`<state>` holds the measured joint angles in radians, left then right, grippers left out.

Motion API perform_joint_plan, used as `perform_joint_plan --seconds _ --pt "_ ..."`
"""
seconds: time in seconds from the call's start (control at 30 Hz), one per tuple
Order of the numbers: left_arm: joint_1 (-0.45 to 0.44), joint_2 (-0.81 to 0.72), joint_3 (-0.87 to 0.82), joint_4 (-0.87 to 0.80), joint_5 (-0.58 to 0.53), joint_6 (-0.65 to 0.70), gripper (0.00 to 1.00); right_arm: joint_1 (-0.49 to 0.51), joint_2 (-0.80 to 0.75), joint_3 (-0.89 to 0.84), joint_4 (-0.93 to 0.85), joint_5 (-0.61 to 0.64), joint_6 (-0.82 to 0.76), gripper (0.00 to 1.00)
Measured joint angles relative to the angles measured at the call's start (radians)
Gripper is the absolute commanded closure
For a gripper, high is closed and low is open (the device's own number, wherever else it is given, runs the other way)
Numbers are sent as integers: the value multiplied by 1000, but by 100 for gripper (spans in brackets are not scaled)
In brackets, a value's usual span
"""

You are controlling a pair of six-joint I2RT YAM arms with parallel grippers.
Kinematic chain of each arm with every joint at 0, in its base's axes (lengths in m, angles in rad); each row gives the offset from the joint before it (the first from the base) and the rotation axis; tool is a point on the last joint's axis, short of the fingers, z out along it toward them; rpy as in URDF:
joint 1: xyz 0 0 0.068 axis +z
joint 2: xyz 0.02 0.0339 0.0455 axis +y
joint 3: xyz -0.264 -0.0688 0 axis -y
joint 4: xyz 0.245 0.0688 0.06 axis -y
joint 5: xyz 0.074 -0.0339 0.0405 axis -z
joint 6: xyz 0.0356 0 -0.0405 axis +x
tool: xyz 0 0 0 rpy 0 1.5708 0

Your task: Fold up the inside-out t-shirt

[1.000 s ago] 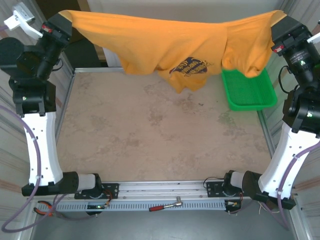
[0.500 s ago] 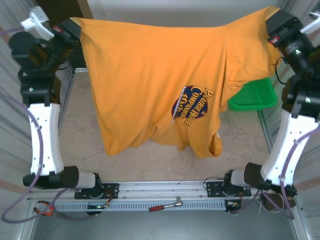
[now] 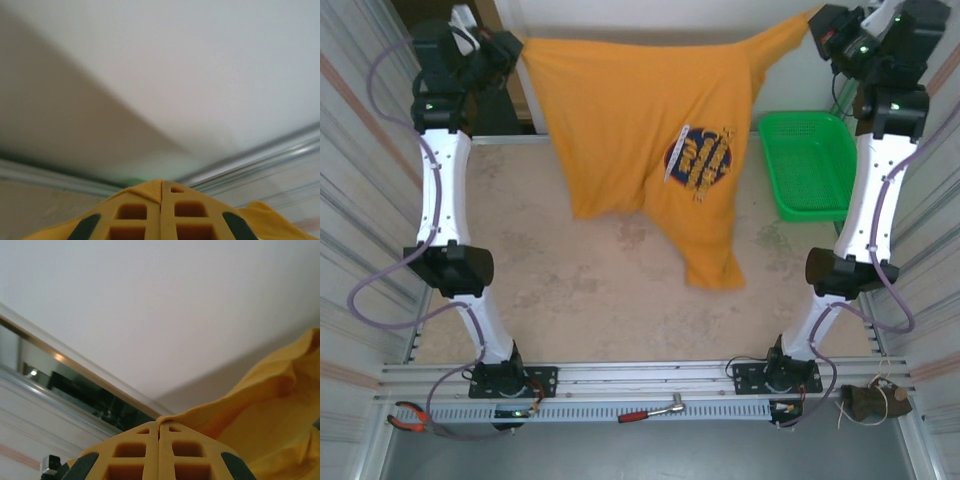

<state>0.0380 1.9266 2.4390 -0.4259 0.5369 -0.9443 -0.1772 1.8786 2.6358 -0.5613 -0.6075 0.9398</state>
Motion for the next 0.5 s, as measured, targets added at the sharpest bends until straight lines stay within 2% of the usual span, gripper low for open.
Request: perform_joint_plan --seconds 0.1,0.2,0.37,0.5 --pt "0 -66 32 35 3 -3 100 -6 -68 -6 36 0 19 100" --pt "0 -182 -82 82 3 3 100 1 -194 -136 69 1 8 100" --pt "2 -409 -525 175 -2 41 100 39 -475 -571 120 19 -67 100" --pt "6 -542 -978 225 -13 80 100 123 -743 -1091 157 67 -140 100"
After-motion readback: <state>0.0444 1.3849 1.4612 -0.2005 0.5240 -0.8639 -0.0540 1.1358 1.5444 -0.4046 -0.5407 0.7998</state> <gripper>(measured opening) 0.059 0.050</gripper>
